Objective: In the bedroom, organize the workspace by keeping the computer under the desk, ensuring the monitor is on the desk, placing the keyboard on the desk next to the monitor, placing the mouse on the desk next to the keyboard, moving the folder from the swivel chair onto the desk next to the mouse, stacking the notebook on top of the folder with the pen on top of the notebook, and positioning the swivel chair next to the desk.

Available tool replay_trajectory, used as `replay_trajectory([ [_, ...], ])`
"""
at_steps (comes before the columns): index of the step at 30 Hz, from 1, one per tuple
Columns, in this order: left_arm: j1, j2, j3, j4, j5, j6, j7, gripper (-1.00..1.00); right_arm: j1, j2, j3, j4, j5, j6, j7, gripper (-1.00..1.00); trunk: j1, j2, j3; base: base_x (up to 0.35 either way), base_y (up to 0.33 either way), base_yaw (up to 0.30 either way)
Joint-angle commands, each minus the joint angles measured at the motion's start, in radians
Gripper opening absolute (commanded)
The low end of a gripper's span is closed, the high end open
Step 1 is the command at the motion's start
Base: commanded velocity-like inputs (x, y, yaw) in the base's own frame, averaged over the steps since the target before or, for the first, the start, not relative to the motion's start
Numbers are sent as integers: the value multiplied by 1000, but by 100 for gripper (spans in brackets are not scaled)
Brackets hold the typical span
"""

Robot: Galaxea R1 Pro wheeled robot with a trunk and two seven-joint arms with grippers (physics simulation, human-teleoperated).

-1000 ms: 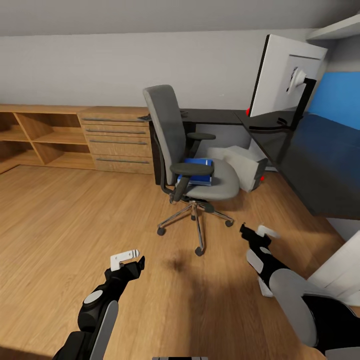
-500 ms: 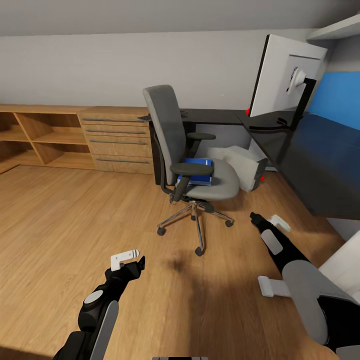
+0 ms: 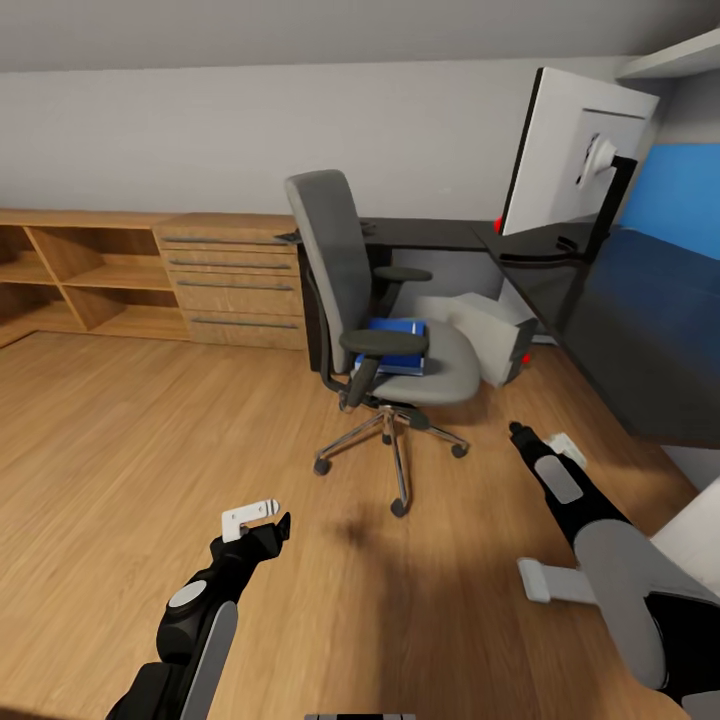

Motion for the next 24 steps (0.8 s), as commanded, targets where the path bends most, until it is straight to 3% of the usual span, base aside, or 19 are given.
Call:
replay_trajectory([
  [1, 0, 0, -1, -1, 11, 4, 9, 100, 0, -1, -1, -2, -10, 3, -3, 100, 0, 0, -1, 258, 0, 0],
  [8, 0, 0, -1, -1, 11, 3, 8, 100, 1, -3, -3, -1, -30, 5, 3, 100, 0, 0, -1, 138, 0, 0],
  [24, -1, 2, 2, -1, 9, 2, 7, 100, 1, 2, -2, -1, -33, 3, 5, 100, 0, 0, -1, 152, 0, 0],
])
